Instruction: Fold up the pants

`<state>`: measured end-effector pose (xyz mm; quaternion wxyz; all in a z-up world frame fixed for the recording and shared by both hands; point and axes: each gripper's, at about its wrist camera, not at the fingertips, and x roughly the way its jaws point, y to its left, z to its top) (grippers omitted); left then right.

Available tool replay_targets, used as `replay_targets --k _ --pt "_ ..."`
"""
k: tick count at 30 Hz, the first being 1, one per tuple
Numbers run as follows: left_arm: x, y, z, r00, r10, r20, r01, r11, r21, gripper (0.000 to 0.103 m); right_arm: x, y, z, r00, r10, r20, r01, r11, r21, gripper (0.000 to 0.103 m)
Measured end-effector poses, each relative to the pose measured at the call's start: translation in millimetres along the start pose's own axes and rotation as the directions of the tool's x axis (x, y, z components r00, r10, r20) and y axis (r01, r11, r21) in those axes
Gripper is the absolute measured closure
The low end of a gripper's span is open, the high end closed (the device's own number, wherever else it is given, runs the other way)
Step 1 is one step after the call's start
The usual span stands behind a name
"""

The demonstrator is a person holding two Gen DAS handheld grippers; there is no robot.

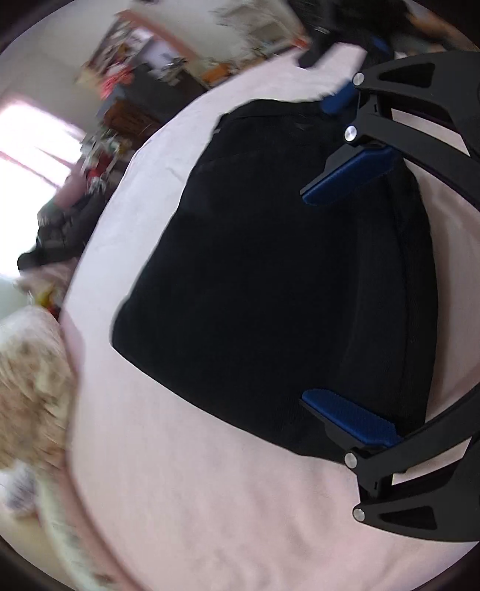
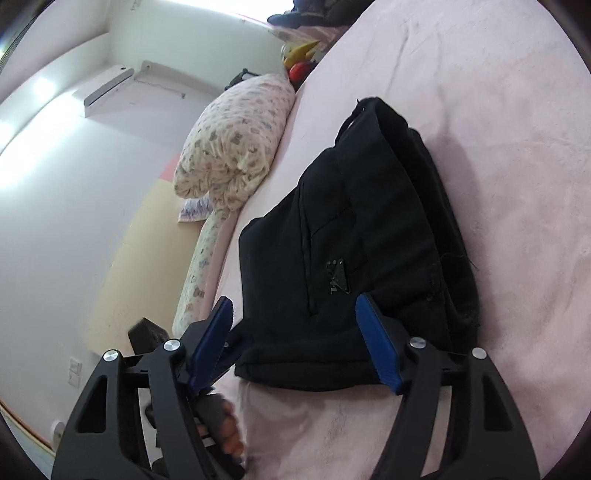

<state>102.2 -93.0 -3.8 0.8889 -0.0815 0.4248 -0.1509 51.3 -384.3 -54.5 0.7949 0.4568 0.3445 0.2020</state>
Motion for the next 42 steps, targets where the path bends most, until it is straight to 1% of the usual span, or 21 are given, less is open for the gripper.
replay_targets --k 2,4,6,9,13,14,16,18,19,21,24,25,26,27,30,32,34,37,39,40,42 --pt "-9.3 -7.0 0.7 1.000 -0.015 0.012 0.014 0.999 0.052 0.004 -8.2 15.8 -0.8 0.999 -0.036 0.022 0.038 0.998 -0.055 0.031" --pt "-25.7 -2.7 17.5 0.991 -0.120 0.064 0.117 0.992 0.053 0.004 -14.1 37.3 7.3 0.998 -0.029 0.051 0.036 0.989 -0.146 0.030" --pt "-33.5 7.1 51.2 0.976 -0.188 0.111 0.186 0.982 0.026 0.003 -17.4 57.0 21.2 0.996 -0.018 0.086 0.036 0.976 -0.214 0.022" --pt "-11.6 13.4 106.6 0.956 -0.291 0.049 0.292 0.956 -0.031 0.003 10.0 55.0 53.6 1.000 0.008 -0.008 -0.009 0.992 -0.128 0.022" --pt "30.9 -0.6 146.2 0.915 -0.399 -0.062 0.396 0.917 -0.049 0.003 54.9 51.4 93.9 0.994 -0.089 -0.062 0.083 0.993 -0.085 0.022" --pt "46.6 -4.6 151.7 0.918 -0.383 -0.099 0.381 0.924 -0.046 0.003 62.9 49.1 99.9 0.993 -0.095 -0.074 0.089 0.993 -0.073 0.022" --pt "71.7 -6.0 159.7 0.953 -0.274 -0.132 0.272 0.962 -0.035 0.004 75.0 36.4 109.0 0.982 -0.164 -0.091 0.162 0.986 -0.032 0.023" --pt "97.4 8.2 165.5 0.970 -0.193 -0.147 0.181 0.979 -0.089 0.010 80.1 14.4 111.9 0.967 -0.233 -0.099 0.235 0.972 0.014 0.032" --pt "107.3 17.9 165.5 0.968 -0.204 -0.147 0.183 0.972 -0.148 0.012 78.3 5.9 110.6 0.966 -0.237 -0.101 0.241 0.970 0.027 0.040" --pt "122.5 26.2 160.8 0.964 -0.215 -0.154 0.181 0.961 -0.210 0.012 78.4 -8.4 105.7 0.970 -0.227 -0.085 0.231 0.972 0.046 0.043" --pt "113.5 11.5 159.4 0.969 -0.205 -0.137 0.188 0.974 -0.126 0.012 73.1 -7.4 103.2 0.976 -0.203 -0.084 0.207 0.977 0.042 0.042" --pt "106.3 11.0 161.5 0.961 -0.249 -0.119 0.234 0.964 -0.126 0.012 68.9 -4.0 102.8 0.977 -0.198 -0.082 0.201 0.979 0.034 0.036" --pt "100.4 13.2 164.2 0.945 -0.312 -0.103 0.296 0.944 -0.145 0.011 62.8 4.1 104.5 0.982 -0.175 -0.073 0.176 0.984 0.010 0.023" --pt "92.0 13.8 163.3 0.912 -0.404 -0.079 0.386 0.905 -0.177 0.008 58.1 10.6 103.6 0.987 -0.147 -0.064 0.147 0.989 -0.010 0.019" --pt "97.4 6.4 158.0 0.865 -0.482 -0.137 0.453 0.870 -0.196 0.004 56.8 19.3 102.5 0.990 -0.121 -0.079 0.119 0.992 -0.033 0.019" --pt "108.5 3.7 151.0 0.887 -0.429 -0.171 0.398 0.898 -0.186 0.006 62.9 5.7 101.6 0.981 -0.170 -0.097 0.172 0.985 0.014 0.027" --pt "119.0 7.8 147.5 0.912 -0.371 -0.174 0.338 0.921 -0.195 0.021 66.4 -11.8 101.8 0.983 -0.156 -0.094 0.163 0.984 0.078 0.042" --pt "119.4 7.1 148.1 0.920 -0.355 -0.164 0.322 0.926 -0.198 0.021 61.8 -26.4 102.9 0.990 -0.102 -0.097 0.115 0.983 0.142 0.044" --pt "101.4 -3.8 142.5 0.923 -0.348 -0.163 0.325 0.933 -0.153 0.014 51.3 -11.8 100.2 0.986 -0.128 -0.107 0.139 0.986 0.097 0.038" --pt "88.8 -5.4 139.5 0.923 -0.353 -0.156 0.335 0.933 -0.131 0.007 43.3 -1.9 97.1 0.983 -0.154 -0.099 0.160 0.985 0.059 0.023" --pt "51.2 -5.9 125.3 0.921 -0.374 -0.112 0.369 0.927 -0.058 0.002 23.7 23.3 83.2 0.985 -0.150 -0.083 0.146 0.988 -0.053 0.017"
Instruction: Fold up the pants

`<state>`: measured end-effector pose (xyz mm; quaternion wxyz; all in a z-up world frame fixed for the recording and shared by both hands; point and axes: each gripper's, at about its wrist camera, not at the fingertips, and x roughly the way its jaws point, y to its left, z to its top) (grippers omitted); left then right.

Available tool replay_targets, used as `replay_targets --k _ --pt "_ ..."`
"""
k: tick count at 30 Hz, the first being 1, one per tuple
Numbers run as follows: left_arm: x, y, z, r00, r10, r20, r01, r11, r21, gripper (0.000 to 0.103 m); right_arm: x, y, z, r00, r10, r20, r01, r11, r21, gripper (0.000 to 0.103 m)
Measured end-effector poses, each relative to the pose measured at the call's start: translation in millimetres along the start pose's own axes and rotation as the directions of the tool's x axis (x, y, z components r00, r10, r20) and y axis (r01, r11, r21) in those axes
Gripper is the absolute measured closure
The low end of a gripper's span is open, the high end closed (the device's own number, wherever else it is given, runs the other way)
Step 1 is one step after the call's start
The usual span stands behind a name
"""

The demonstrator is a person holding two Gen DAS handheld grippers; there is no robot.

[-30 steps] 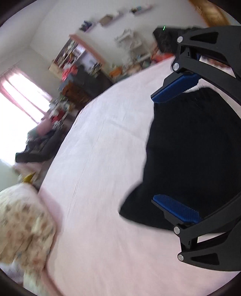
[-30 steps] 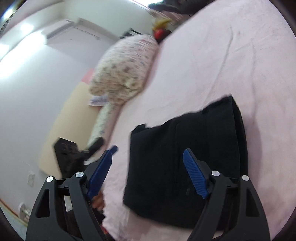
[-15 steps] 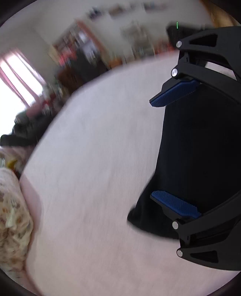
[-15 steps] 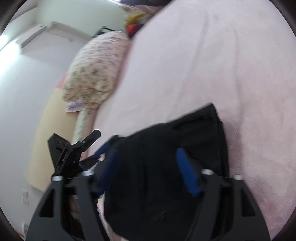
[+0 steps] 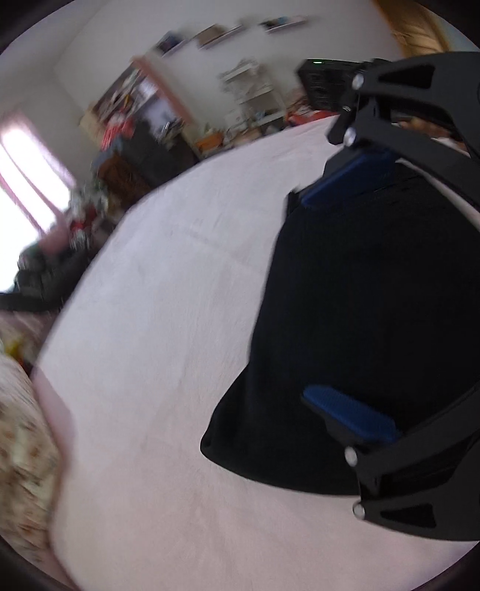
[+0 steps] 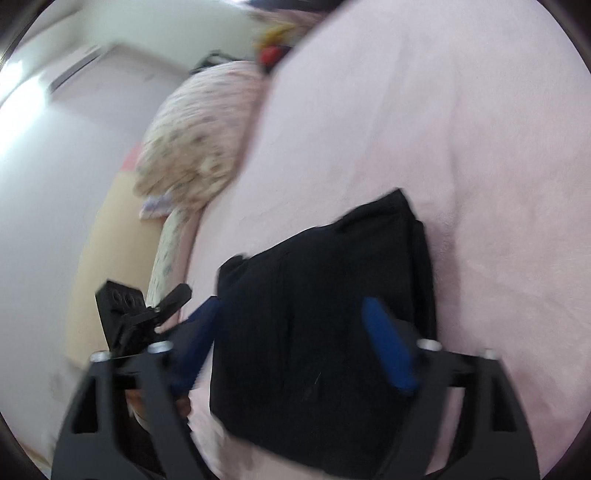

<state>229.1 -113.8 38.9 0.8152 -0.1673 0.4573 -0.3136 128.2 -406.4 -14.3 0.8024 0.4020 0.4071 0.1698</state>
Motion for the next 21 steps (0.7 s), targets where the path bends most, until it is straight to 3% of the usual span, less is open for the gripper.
replay_targets --k 5,9,12,13,17,21 --pt "-55.6 -9.4 -77.2 0.995 0.026 0.096 -0.034 0.996 0.082 0.002 -20.9 22.9 -59.7 0.998 0.007 -0.066 -0.015 0.993 -0.118 0.017" --pt "-59.6 -5.4 -115.5 0.982 0.093 0.163 -0.104 0.993 0.055 0.002 -24.5 39.6 -91.5 0.998 -0.060 0.024 0.064 0.965 -0.253 0.017" --pt "-43.6 -2.1 -128.8 0.981 0.151 0.118 -0.156 0.987 0.032 0.002 -17.5 47.3 -104.3 0.995 -0.099 0.034 0.104 0.947 -0.305 0.017" --pt "-41.0 -1.7 -130.8 0.979 0.167 0.115 -0.173 0.984 0.042 0.002 -9.8 44.5 -107.8 0.990 -0.141 0.021 0.140 0.942 -0.305 0.017" --pt "-32.5 -7.8 -139.0 0.962 0.252 0.104 -0.264 0.957 0.122 0.002 -5.3 38.8 -120.7 0.982 -0.183 0.050 0.189 0.920 -0.343 0.017" --pt "-29.0 -1.5 -153.7 0.949 0.293 0.117 -0.308 0.940 0.145 0.002 -2.9 42.5 -126.2 0.977 -0.203 0.064 0.212 0.900 -0.381 0.010"
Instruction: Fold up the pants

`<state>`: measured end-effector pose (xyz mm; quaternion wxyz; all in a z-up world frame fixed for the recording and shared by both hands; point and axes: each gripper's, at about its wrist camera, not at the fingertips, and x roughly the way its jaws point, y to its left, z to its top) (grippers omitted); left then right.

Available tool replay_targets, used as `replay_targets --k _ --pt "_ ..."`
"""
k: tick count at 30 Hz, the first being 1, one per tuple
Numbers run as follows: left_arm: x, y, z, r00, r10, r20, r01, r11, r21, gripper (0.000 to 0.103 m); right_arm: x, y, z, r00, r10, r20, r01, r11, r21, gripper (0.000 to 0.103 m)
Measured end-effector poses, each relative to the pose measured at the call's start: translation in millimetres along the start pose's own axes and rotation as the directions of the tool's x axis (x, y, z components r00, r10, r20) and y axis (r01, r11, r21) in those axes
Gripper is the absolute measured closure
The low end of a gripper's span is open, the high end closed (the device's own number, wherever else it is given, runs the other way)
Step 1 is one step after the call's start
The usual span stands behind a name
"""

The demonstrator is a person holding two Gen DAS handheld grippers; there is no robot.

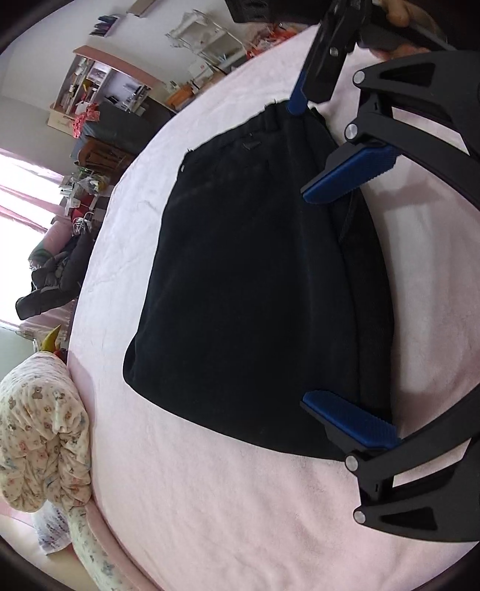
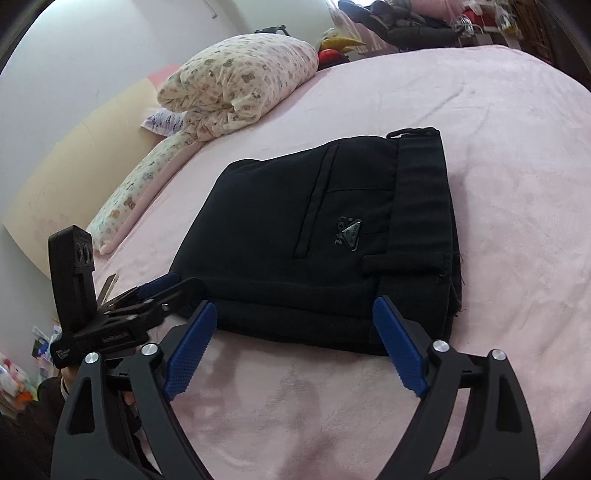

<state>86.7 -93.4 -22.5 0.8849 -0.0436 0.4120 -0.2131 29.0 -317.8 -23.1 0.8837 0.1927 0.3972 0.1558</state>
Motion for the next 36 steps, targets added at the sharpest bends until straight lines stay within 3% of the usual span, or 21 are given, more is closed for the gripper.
replay_targets --k 10,16,18,19,22,26,29,33,36 --pt "-3.0 -2.7 -8.8 0.999 0.021 0.043 -0.022 0.999 0.025 0.002 8.6 19.6 -5.2 0.997 -0.072 0.001 0.071 0.991 -0.113 0.001" --pt "-9.1 -4.5 -11.1 0.997 0.027 0.072 -0.030 0.999 0.038 0.002 13.8 33.2 -10.0 0.990 -0.143 0.010 0.143 0.972 -0.186 0.001" --pt "-17.6 -3.4 -8.9 0.995 0.025 0.099 -0.029 0.999 0.036 0.002 8.8 33.3 -8.4 0.991 -0.134 0.021 0.136 0.975 -0.177 0.001" --pt "-22.0 -1.7 -5.8 0.994 0.020 0.110 -0.024 0.999 0.034 0.002 3.5 32.3 -4.7 0.993 -0.111 0.029 0.114 0.981 -0.160 0.001" --pt "-36.4 16.7 16.3 0.992 -0.013 0.125 0.013 1.000 -0.001 0.002 -26.0 6.7 16.5 0.995 0.063 0.077 -0.061 0.998 -0.024 0.001" --pt "-29.6 71.7 54.5 0.998 -0.052 0.042 0.059 0.982 -0.179 0.002 -39.9 -62.2 51.5 0.980 0.181 0.083 -0.196 0.954 0.226 0.001" --pt "-12.9 103.3 71.6 0.994 -0.113 -0.012 0.104 0.946 -0.306 0.002 -30.2 -97.1 59.9 0.976 0.211 0.060 -0.218 0.916 0.336 0.001" --pt "16.6 124.2 82.2 0.979 -0.177 -0.104 0.122 0.907 -0.403 0.002 -4.5 -123.2 70.4 0.974 0.224 -0.021 -0.194 0.887 0.420 0.001" --pt "33.0 126.4 83.0 0.970 -0.187 -0.155 0.113 0.912 -0.393 0.002 15.9 -132.4 75.3 0.970 0.228 -0.082 -0.170 0.881 0.441 0.001"
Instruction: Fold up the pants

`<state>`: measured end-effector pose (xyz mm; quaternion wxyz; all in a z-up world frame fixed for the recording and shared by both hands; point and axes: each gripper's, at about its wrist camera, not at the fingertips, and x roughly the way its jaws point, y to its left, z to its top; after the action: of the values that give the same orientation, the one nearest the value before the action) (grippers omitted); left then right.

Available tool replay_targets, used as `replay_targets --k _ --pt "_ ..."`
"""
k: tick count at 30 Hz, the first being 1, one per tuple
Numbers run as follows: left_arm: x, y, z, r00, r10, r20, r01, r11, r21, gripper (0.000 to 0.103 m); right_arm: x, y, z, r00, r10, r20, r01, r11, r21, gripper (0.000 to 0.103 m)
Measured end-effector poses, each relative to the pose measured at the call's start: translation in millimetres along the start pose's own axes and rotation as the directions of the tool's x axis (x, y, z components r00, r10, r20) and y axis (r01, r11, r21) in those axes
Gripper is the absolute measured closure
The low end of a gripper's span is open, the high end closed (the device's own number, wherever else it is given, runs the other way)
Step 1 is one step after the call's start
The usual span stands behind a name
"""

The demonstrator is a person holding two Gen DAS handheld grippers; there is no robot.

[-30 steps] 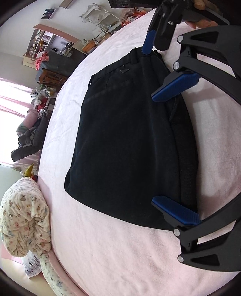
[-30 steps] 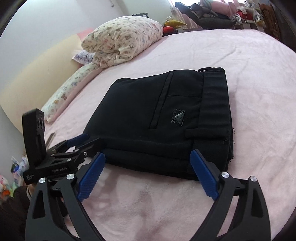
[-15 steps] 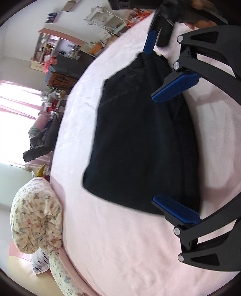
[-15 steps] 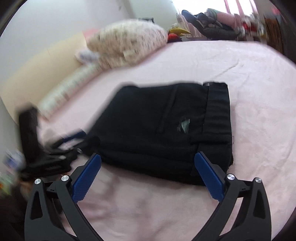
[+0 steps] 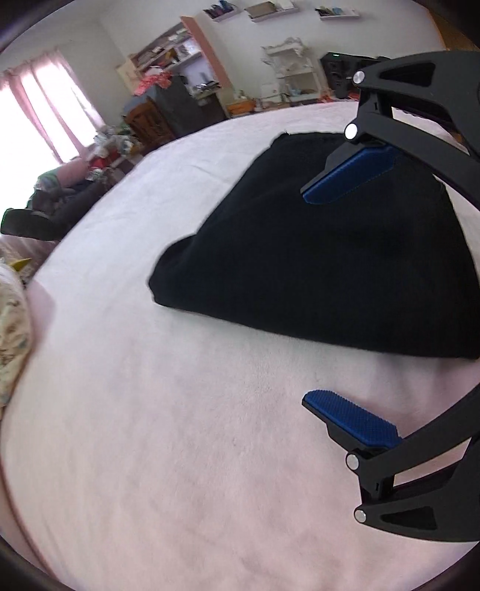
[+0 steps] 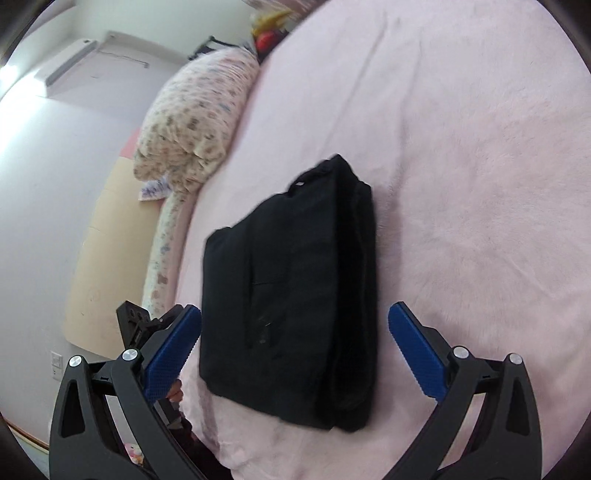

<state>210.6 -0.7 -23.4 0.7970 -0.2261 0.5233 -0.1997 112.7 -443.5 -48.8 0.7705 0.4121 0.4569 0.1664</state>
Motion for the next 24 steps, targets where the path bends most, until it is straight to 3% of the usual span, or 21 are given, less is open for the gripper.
replay_targets --k 5,12,14,15,16,19,24 --pt "17.1 2.1 6.0 0.997 0.007 -0.073 -0.005 1.000 0.030 0.002 29.1 -3.7 4.3 0.990 -0.087 -0.109 0.086 0.996 -0.016 0.001" --pt "28.7 -3.0 15.9 0.991 -0.043 -0.128 0.053 0.996 0.075 0.002 42.9 4.0 6.0 0.976 -0.079 -0.202 0.063 0.994 -0.084 0.001" --pt "30.8 -5.5 18.5 0.984 -0.101 -0.148 0.110 0.992 0.057 0.002 46.6 4.7 6.6 0.973 -0.034 -0.229 0.015 0.996 -0.084 0.001" --pt "33.2 -8.5 16.3 0.969 -0.171 -0.176 0.180 0.983 0.037 0.002 48.2 5.6 5.2 0.970 -0.024 -0.242 0.001 0.996 -0.092 0.001" --pt "34.9 -11.2 14.9 0.963 -0.193 -0.189 0.203 0.978 0.036 0.002 47.9 5.3 2.7 0.968 -0.031 -0.250 0.004 0.994 -0.107 0.001" --pt "40.5 -21.2 11.0 0.970 -0.135 -0.203 0.158 0.983 0.098 0.002 47.8 3.3 3.2 0.966 -0.024 -0.259 -0.006 0.993 -0.115 0.001" --pt "41.9 -21.1 6.5 0.970 -0.141 -0.196 0.163 0.982 0.100 0.002 46.0 -5.9 7.1 0.968 0.027 -0.249 -0.047 0.996 -0.075 0.001"
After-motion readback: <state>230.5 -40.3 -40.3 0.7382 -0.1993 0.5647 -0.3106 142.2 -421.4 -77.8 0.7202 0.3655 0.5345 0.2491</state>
